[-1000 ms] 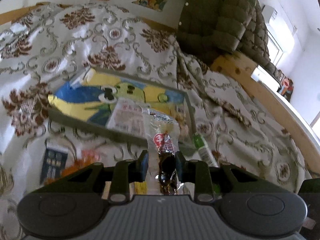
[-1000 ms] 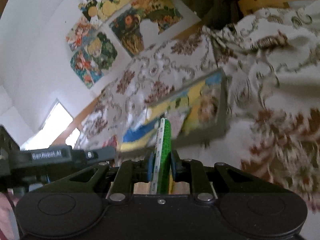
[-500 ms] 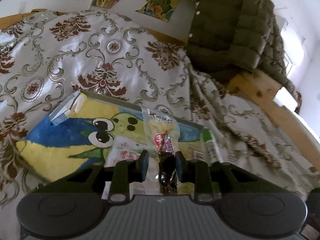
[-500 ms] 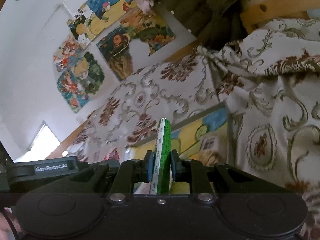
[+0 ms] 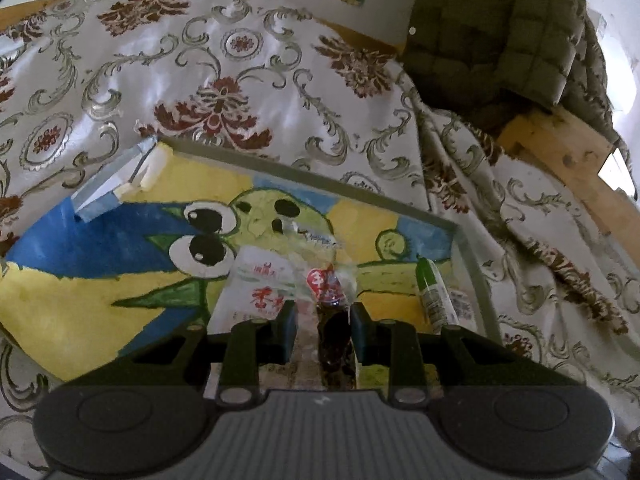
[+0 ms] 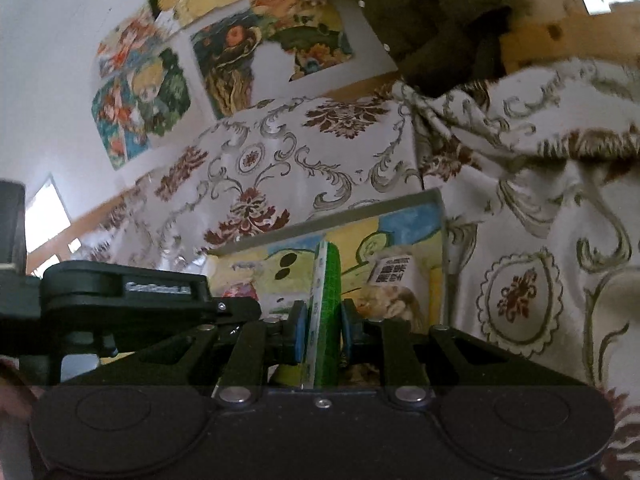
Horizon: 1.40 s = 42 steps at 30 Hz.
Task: Organize snacks
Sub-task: 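Carry the green marker into the grey tray with the right tool while the left tool carries the candy there, then open both tools over the tray and lift them away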
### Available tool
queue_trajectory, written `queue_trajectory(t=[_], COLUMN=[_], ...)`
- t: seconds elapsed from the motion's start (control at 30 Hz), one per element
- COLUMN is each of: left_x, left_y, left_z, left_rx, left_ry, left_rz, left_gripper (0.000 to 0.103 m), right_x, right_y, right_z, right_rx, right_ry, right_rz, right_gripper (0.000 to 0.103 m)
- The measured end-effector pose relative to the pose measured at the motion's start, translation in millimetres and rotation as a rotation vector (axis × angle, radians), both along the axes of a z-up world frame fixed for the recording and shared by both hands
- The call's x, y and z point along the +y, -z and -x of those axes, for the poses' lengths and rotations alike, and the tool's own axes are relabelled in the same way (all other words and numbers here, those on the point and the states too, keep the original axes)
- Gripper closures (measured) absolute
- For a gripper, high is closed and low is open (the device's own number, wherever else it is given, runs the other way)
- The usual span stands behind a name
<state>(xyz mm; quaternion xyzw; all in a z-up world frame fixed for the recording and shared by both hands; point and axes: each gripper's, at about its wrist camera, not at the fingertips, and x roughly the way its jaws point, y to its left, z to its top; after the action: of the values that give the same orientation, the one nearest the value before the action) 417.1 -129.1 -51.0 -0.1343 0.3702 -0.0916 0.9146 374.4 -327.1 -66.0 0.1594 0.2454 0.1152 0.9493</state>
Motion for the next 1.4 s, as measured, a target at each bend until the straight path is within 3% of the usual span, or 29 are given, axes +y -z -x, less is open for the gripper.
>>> queue_trajectory(t=[0.13,0.23,0.33,0.47,0.73,0.97,1.2,1.4], left_x=[0.8,3.2,7.1,11.9,31.1,46.6,53.1,56.1], left_y=[1.2,-1.8,-6.7,-18.4,-57.0,-92.2,-123.0,-136.9], left_z=[3.1,6.2,11.9,22.1,68.4,125.4,194.0,241.8], left_rx=[0.016,0.023,0.017,-0.006,-0.118,-0.191,-0.276,-0.32], left_ry=[-0.02,-0.02,-0.026,-0.036,-0.107,-0.172,-0.228,-0.236], left_rz=[-0.006,-0.006,0.008,0.015,0.036,-0.018,-0.046,-0.12], left_gripper=[0.071,0.068,0.049,0.038,0.003,0.0,0.0,0.0], right_x=[0.9,-1.2,-1.2,-1.8,-12.6,-17.1,-15.7,-7.3], right_y=[-1.1,-4.2,-10.6,-21.9,-60.4,-93.8,-120.8,-132.1], right_z=[2.1,4.6,8.1,14.8,44.9,87.7,142.3,191.7], right_rx=[-0.001,-0.003,-0.015,-0.03,-0.087,-0.156,-0.207,-0.224], right_ry=[-0.01,-0.012,-0.006,0.01,0.06,0.061,0.078,0.092], right_rz=[0.018,0.01,0.016,0.034,0.064,0.084,0.075,0.099], right_gripper=[0.08,0.071,0.062,0.049,0.022,0.002,0.001,0.001])
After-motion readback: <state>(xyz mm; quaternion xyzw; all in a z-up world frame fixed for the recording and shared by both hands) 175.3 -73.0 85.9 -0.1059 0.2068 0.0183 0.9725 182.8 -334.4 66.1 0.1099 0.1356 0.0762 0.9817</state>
